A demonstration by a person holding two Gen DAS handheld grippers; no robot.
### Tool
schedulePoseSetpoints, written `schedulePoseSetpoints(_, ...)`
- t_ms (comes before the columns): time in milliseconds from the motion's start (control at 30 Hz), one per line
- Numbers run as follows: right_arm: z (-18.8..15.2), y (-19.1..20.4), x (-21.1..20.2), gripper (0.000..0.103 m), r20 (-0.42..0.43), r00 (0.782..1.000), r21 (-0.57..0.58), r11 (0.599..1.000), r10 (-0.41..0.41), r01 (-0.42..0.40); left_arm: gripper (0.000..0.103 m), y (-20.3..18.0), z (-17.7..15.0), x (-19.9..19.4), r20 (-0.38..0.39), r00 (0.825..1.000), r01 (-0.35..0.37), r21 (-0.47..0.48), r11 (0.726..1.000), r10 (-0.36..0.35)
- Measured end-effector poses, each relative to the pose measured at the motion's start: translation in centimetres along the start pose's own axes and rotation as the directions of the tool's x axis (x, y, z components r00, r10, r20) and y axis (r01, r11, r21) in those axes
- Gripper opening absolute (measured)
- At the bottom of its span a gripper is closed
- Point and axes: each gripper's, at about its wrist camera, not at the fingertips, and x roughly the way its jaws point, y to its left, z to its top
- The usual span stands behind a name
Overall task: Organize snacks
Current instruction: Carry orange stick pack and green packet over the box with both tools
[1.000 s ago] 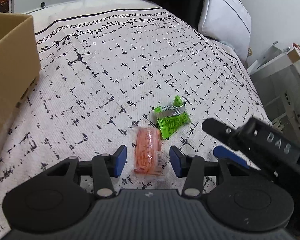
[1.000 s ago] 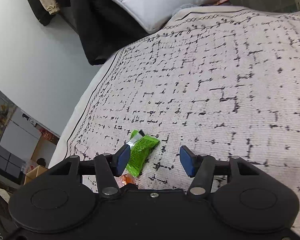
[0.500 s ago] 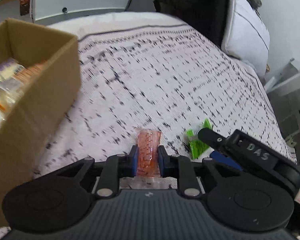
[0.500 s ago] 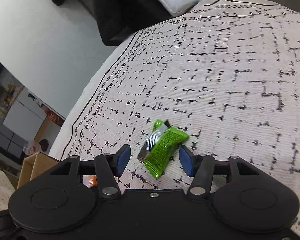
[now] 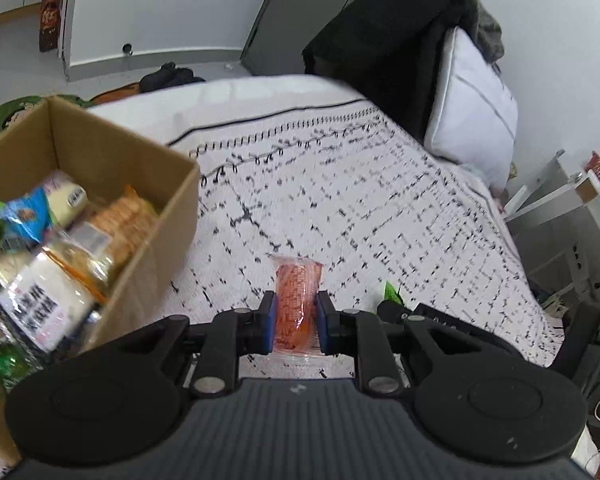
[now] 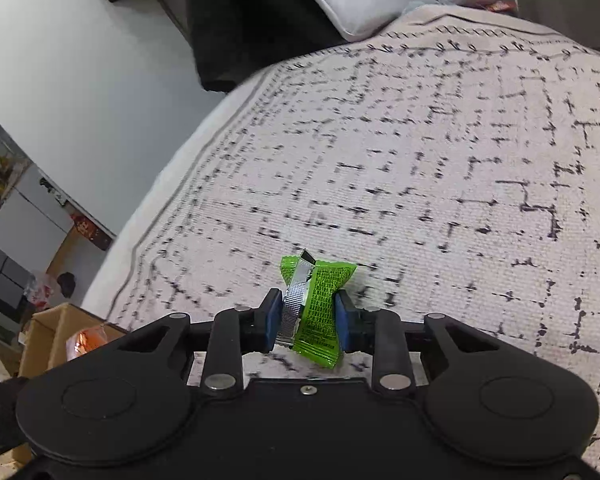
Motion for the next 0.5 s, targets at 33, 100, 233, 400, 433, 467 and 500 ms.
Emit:
schedulePoseSetpoints(33, 0.0, 0.4, -0.3, 0.028, 0.005, 1.000, -0.008, 1.000, 0.010, -0.009, 0.019, 0.1, 0.2, -0.4, 0.007, 1.000, 0.003, 0.000, 1.000, -0.003)
schedulePoseSetpoints(100, 0.0, 1.2, -0.8, 0.028, 0.011, 1.000, -0.022, 0.999, 0.027, -0.027, 0.019, 0.4, 0.6, -1.4, 0.023, 1.000, 0.008, 0.001, 1.000, -0.009)
schedulePoseSetpoints(233, 0.1, 3.0, -1.7, 0.028, 0.030, 0.997, -0.046, 0.997, 0.070, -0.068, 0.019, 1.1, 1.6, -3.3, 0.052, 0.999, 0.008, 0.001, 1.000, -0.008)
schedulePoseSetpoints(400, 0.4, 5.0, -3.0, 0.028, 0.066, 0.990, -0.068, 0.990, 0.125, -0.121, 0.019, 2.3, 2.8, -5.6, 0.079, 0.997, -0.007, -0.011, 1.000, 0.008)
schedulePoseSetpoints(433, 0.5, 5.4, -3.1, 0.028, 0.072, 0.988, -0.073, 0.989, 0.137, -0.132, 0.019, 2.6, 3.1, -6.2, 0.087, 0.996, -0.012, -0.017, 1.000, 0.013)
schedulePoseSetpoints(467, 0.5, 5.9, -3.4, 0.028, 0.078, 0.986, -0.079, 0.986, 0.150, -0.144, 0.019, 3.0, 3.4, -6.7, 0.093, 0.995, -0.016, -0.024, 1.000, 0.018)
schedulePoseSetpoints(500, 0.5, 6.4, -3.5, 0.028, 0.083, 0.984, -0.084, 0.985, 0.160, -0.153, 0.019, 3.4, 3.8, -7.3, 0.100, 0.995, -0.021, -0.030, 0.999, 0.024)
